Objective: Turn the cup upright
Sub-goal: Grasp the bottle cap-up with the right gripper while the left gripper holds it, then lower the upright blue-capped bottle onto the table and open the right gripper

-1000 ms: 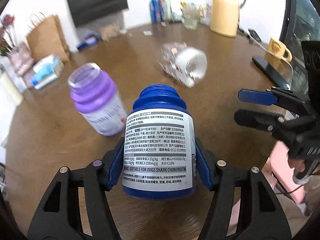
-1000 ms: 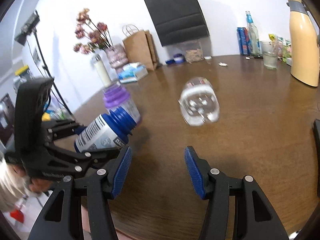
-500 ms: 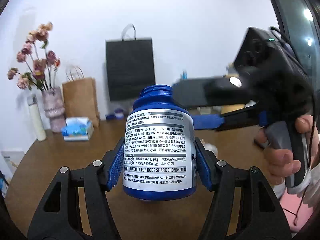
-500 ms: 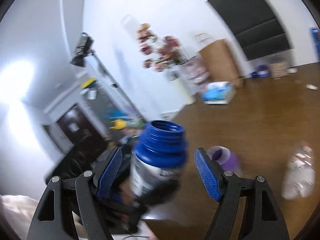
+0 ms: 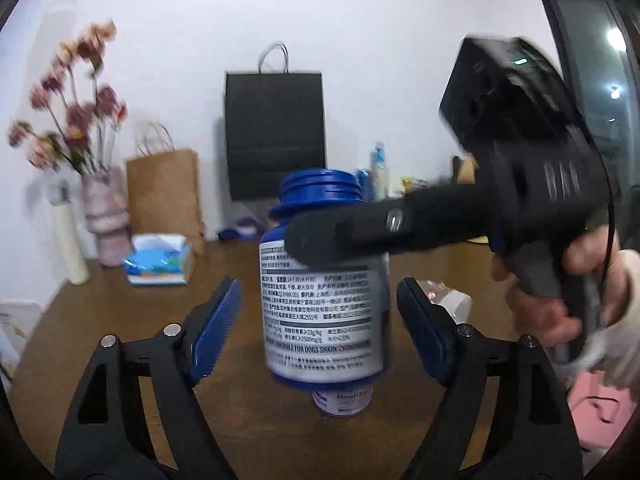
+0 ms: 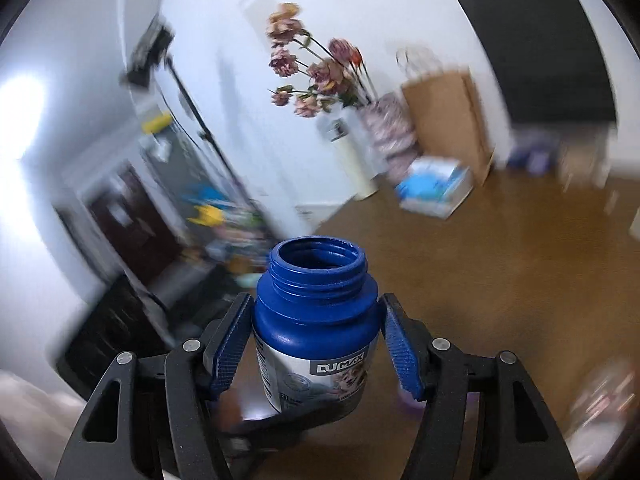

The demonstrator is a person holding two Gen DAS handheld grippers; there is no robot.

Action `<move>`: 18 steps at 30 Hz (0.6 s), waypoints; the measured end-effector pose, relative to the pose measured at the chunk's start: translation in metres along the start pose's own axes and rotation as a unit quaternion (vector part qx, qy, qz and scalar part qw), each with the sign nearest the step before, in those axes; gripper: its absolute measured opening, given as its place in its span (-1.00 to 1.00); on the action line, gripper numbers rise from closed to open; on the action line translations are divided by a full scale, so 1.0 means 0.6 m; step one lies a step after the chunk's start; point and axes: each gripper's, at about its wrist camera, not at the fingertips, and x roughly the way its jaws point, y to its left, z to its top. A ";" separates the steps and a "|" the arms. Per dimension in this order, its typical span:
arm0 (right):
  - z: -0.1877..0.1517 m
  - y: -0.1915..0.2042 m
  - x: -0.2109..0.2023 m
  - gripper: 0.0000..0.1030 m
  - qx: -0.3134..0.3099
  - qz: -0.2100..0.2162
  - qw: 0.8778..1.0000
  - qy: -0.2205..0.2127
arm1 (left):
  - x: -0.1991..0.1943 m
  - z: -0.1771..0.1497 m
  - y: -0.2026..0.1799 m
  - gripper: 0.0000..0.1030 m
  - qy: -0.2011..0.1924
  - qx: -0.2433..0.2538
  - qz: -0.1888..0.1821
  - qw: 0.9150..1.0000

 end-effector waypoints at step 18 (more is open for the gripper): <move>0.026 0.032 0.165 0.33 -0.184 -0.018 0.982 -0.027 | 0.038 -0.020 0.136 0.16 0.018 -0.081 0.038 0.996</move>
